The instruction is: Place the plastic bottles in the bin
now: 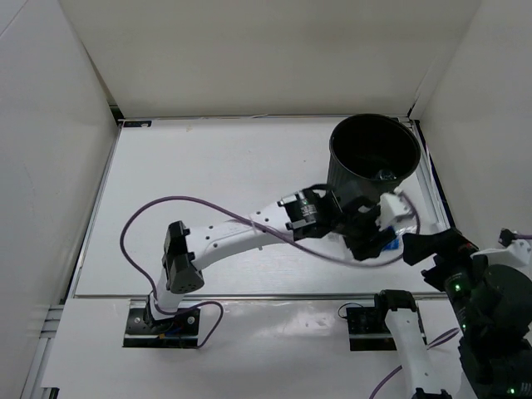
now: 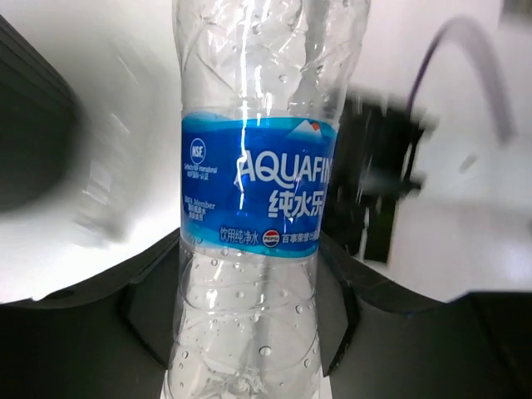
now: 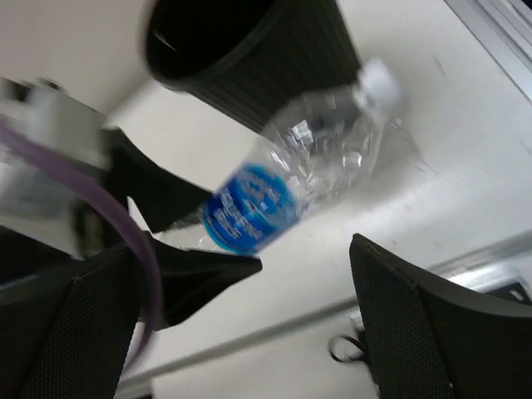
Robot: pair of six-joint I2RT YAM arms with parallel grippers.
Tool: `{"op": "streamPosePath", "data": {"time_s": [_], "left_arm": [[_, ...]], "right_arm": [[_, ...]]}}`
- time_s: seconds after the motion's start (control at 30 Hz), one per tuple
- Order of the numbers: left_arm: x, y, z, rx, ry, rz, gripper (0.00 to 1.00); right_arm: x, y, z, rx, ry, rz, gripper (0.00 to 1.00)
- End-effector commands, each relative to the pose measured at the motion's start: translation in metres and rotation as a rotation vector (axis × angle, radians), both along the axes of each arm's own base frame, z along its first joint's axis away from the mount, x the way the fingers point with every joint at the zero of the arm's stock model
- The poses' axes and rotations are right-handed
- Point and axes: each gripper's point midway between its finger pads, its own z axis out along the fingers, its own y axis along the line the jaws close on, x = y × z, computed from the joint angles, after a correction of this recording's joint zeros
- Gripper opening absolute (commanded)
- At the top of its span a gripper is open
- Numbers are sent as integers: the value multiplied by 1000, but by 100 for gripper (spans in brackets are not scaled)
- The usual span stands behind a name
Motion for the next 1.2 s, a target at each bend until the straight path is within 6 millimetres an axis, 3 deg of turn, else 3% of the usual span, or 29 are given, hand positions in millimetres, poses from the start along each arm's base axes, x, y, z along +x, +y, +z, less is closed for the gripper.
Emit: {"op": "streamPosePath", "data": {"time_s": [0.0, 0.03, 0.07, 0.13, 0.17, 0.2, 0.23, 0.33, 0.4, 0.43, 0.53, 0.6, 0.73, 0.83, 0.93, 1.17], "left_arm": [[18, 16, 142, -250, -161, 76, 49], [22, 9, 181, -354, -201, 87, 51], [31, 6, 203, -427, -231, 100, 51], [61, 6, 219, -502, -258, 169, 47], [74, 0, 241, -602, -291, 190, 47], [92, -1, 243, -622, -318, 216, 47], [107, -15, 244, -647, -346, 225, 47], [156, -27, 264, -752, -457, 284, 47], [183, -20, 272, -825, -433, 349, 48], [213, -13, 267, -863, -436, 401, 48], [246, 10, 278, -925, -398, 473, 48], [256, 15, 278, -936, -379, 486, 47], [279, 13, 257, -921, -356, 505, 47], [281, 3, 241, -913, -319, 488, 48], [277, -3, 238, -923, -289, 461, 51], [269, -9, 212, -872, -207, 430, 60]], "right_arm": [[-13, -28, 15, -16, -81, -170, 99], [-16, -34, 16, -26, -90, -201, 99], [-17, -39, 16, -37, -91, -230, 99], [-19, -52, 17, -70, -91, -287, 99], [-20, -54, 20, -72, -102, -296, 99], [-17, -54, 19, -74, -90, -296, 99], [-19, -53, 23, -80, -102, -284, 99], [-20, -48, 29, -62, -91, -259, 99], [-25, -46, 39, -42, -111, -253, 99], [-26, -46, 42, -42, -109, -253, 99], [-32, -39, 54, -14, -149, -226, 99], [-35, -36, 59, -6, -167, -207, 99], [-42, -24, 62, 19, -197, -141, 99], [-43, -17, 61, 50, -199, -114, 99], [-43, -17, 54, 58, -181, -117, 99], [-37, -13, 48, 81, -169, -106, 99]]}}
